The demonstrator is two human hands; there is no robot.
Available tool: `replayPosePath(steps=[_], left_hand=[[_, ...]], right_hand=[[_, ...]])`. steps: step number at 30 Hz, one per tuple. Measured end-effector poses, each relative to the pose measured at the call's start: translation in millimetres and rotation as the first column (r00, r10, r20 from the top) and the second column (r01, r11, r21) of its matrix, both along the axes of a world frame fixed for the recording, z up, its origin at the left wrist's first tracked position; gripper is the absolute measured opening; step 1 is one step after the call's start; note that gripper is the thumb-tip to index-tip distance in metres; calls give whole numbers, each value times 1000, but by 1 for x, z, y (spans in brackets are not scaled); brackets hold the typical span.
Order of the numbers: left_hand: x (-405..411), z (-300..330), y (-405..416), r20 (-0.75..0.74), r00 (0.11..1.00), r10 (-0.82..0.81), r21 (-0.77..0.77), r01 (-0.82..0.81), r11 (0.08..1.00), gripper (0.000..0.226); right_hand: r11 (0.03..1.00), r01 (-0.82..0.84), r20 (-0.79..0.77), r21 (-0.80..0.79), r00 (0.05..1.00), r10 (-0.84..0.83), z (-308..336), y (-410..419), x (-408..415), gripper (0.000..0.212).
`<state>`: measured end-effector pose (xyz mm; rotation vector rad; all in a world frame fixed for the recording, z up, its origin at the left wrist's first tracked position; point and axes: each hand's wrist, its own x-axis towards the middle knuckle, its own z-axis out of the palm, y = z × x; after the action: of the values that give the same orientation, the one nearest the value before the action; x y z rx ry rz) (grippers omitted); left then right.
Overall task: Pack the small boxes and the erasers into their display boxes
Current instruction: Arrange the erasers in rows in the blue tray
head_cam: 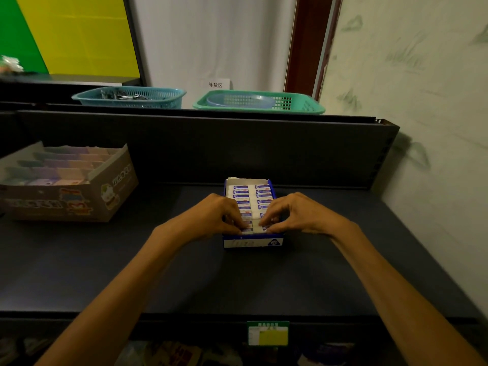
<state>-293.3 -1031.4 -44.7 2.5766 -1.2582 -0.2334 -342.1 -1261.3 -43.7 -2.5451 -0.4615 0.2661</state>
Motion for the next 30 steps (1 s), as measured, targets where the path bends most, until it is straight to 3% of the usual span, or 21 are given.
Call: replayPosePath(steps=[13,21,25,30], left_hand=[[0,-1,0,15,1000,17,17,-17,1000,28],[-3,-3,4,33,997,73,-88,-70,994,31],[0,-5,1,51,988,143,-98,-138,986,39],[8,-11,-1,48,988,147,1,-147,989,40]], right_hand=[[999,27,-9,31,1000,-27,-1,4,0,19],[1000,22,28,14,999,-22,0,3,-4,25],[996,50,128,-69,991,-41,-1,3,0,39],[981,41,101,-191,995,-22,-3,2,4,43]])
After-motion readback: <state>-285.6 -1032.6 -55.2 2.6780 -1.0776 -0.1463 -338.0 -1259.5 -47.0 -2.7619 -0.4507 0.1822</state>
